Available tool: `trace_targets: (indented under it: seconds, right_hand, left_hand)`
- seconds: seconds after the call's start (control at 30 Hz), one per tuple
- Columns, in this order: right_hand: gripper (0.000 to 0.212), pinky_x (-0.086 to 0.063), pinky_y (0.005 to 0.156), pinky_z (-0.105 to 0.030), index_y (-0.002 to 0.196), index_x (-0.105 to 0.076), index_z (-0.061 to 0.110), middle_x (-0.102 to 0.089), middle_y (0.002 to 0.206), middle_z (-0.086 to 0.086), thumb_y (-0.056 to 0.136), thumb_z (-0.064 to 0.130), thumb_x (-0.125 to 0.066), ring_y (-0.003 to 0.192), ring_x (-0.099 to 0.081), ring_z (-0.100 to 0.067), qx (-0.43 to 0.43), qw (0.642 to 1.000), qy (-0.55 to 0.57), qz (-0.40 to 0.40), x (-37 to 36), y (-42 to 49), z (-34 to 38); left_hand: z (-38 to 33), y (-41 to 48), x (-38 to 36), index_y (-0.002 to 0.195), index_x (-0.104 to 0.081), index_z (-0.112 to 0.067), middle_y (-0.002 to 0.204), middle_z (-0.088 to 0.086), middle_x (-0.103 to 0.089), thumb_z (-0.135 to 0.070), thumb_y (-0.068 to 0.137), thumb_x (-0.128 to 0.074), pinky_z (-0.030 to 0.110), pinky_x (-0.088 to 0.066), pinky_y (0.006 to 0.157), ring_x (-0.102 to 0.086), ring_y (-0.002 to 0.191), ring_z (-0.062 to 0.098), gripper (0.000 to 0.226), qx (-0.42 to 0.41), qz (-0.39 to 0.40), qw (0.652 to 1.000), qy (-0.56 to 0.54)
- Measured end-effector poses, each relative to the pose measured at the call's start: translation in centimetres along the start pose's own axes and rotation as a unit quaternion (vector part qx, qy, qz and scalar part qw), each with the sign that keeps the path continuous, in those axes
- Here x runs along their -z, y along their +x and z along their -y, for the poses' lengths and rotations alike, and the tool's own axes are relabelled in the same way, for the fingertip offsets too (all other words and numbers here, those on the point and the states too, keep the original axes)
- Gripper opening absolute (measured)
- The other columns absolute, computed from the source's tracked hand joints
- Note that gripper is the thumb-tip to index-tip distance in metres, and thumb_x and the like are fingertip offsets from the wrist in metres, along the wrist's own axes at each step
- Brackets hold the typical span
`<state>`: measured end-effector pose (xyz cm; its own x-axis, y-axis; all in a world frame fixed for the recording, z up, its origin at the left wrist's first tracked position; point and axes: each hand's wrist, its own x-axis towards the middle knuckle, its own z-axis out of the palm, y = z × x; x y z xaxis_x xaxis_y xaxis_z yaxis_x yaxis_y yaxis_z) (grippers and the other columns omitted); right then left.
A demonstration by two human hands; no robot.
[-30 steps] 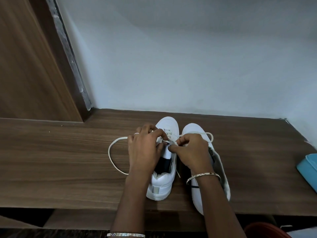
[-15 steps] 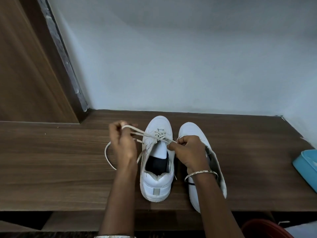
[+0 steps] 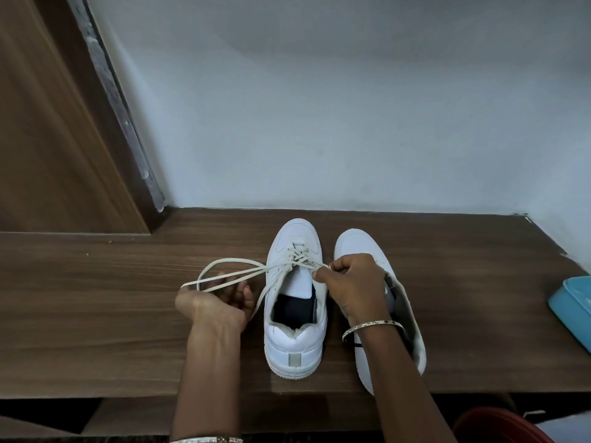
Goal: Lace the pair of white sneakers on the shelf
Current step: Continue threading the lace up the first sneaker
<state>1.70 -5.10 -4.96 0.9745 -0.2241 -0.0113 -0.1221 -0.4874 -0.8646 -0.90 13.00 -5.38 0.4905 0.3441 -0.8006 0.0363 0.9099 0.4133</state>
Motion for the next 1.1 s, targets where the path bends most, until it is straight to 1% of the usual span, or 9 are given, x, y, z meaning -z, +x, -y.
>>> trace_targets:
  seconds: [0.2, 0.3, 0.37, 0.47, 0.53, 0.63, 0.8, 0.97, 1.1]
  right_hand:
    - [0.020, -0.049, 0.059, -0.028, 0.058, -0.069, 0.003, -0.068, 0.061, -0.015, 0.069, 0.015, -0.081, 0.053, -0.056, -0.018, 0.005, 1.000, -0.019, -0.005, 0.0, 0.0, 0.1]
    - [0.021, -0.050, 0.058, -0.029, 0.060, -0.069, 0.001, -0.069, 0.064, -0.017, 0.069, 0.016, -0.080, 0.054, -0.057, -0.020, 0.011, 0.999, -0.034, -0.001, -0.1, 0.0, 0.1]
    - [0.023, -0.049, 0.056, -0.029, 0.060, -0.068, -0.001, -0.068, 0.065, -0.019, 0.069, 0.016, -0.079, 0.054, -0.054, -0.017, 0.017, 0.999, -0.040, 0.001, -0.2, 0.0, 0.1]
    - [0.026, -0.053, 0.059, -0.037, 0.059, -0.066, -0.003, -0.065, 0.065, -0.023, 0.069, 0.017, -0.080, 0.053, -0.051, -0.018, 0.019, 0.999, -0.041, 0.000, -0.2, 0.1, 0.1]
    - [0.028, -0.052, 0.060, -0.039, 0.059, -0.066, -0.003, -0.065, 0.065, -0.024, 0.070, 0.019, -0.081, 0.053, -0.050, -0.018, 0.023, 0.999, -0.039, 0.001, -0.1, 0.1, 0.2]
    - [0.028, -0.053, 0.061, -0.039, 0.062, -0.068, -0.002, -0.068, 0.070, -0.022, 0.070, 0.020, -0.082, 0.057, -0.053, -0.019, 0.023, 0.999, -0.033, 0.009, 0.1, 0.0, 0.3]
    - [0.024, -0.055, 0.066, -0.041, 0.064, -0.067, -0.001, -0.069, 0.068, -0.018, 0.070, 0.017, -0.080, 0.063, -0.063, -0.029, 0.021, 0.999, -0.040, 0.012, 0.1, 0.0, 0.3]
    - [0.026, -0.049, 0.062, -0.033, 0.065, -0.064, -0.001, -0.062, 0.059, -0.009, 0.073, 0.017, -0.081, 0.057, -0.055, -0.018, 0.003, 0.999, -0.025, 0.025, 0.4, 0.1, 0.2]
    - [0.026, -0.050, 0.061, -0.035, 0.067, -0.065, -0.003, -0.065, 0.063, -0.017, 0.073, 0.017, -0.081, 0.057, -0.054, -0.017, 0.002, 0.999, -0.026, 0.030, 0.5, 0.0, 0.4]
  left_hand:
    - [-0.5, 0.4, 0.1, 0.102, -0.067, -0.009, 0.101, 0.009, -0.068, -0.017, 0.090, -0.041, 0.040, -0.053, 0.077, -0.064, 0.084, 0.028, 0.030, -0.194, -0.081, 0.973, 0.092]
    - [0.0, 0.1, 0.3, 0.103, -0.069, -0.019, 0.110, 0.011, -0.064, -0.016, 0.078, -0.047, 0.041, -0.045, 0.091, -0.060, 0.106, 0.034, 0.034, -0.503, -0.147, 0.800, 0.293]
    - [0.4, -0.2, -0.3, 0.093, -0.071, -0.026, 0.113, 0.006, -0.062, -0.025, 0.078, -0.055, 0.043, -0.044, 0.090, -0.055, 0.108, 0.032, 0.023, -0.622, -0.042, 0.658, 0.424]
    - [1.9, -0.1, -1.6, 0.087, -0.074, -0.033, 0.102, -0.013, -0.066, -0.042, 0.078, -0.056, 0.041, -0.047, 0.086, -0.057, 0.104, 0.019, 0.022, -0.600, 0.219, 0.555, 0.533]
    - [3.2, 0.1, -1.9, 0.088, -0.073, -0.038, 0.104, -0.019, -0.065, -0.043, 0.077, -0.062, 0.038, -0.041, 0.087, -0.053, 0.109, 0.015, 0.016, -0.604, 0.225, 0.454, 0.615]
    - [3.8, 0.2, -1.9, 0.091, -0.071, -0.039, 0.111, -0.019, -0.061, -0.039, 0.081, -0.071, 0.036, -0.033, 0.086, -0.049, 0.113, 0.015, 0.010, -0.606, 0.174, 0.409, 0.660]
    - [4.2, 0.5, -1.7, 0.086, -0.064, -0.034, 0.102, -0.018, -0.063, -0.033, 0.087, -0.068, 0.040, -0.039, 0.086, -0.053, 0.104, 0.014, 0.004, -0.610, 0.187, 0.486, 0.597]
    - [3.7, 0.5, -2.2, 0.095, -0.062, -0.014, 0.087, -0.008, -0.066, -0.017, 0.097, -0.058, 0.028, -0.045, 0.070, -0.059, 0.074, 0.000, 0.006, -0.508, 0.267, 0.734, 0.363]
    - [2.6, 0.8, -1.6, 0.091, -0.067, -0.027, 0.088, -0.011, -0.069, -0.032, 0.091, -0.063, 0.040, -0.053, 0.069, -0.065, 0.077, 0.009, 0.006, -0.551, 0.262, 0.686, 0.398]
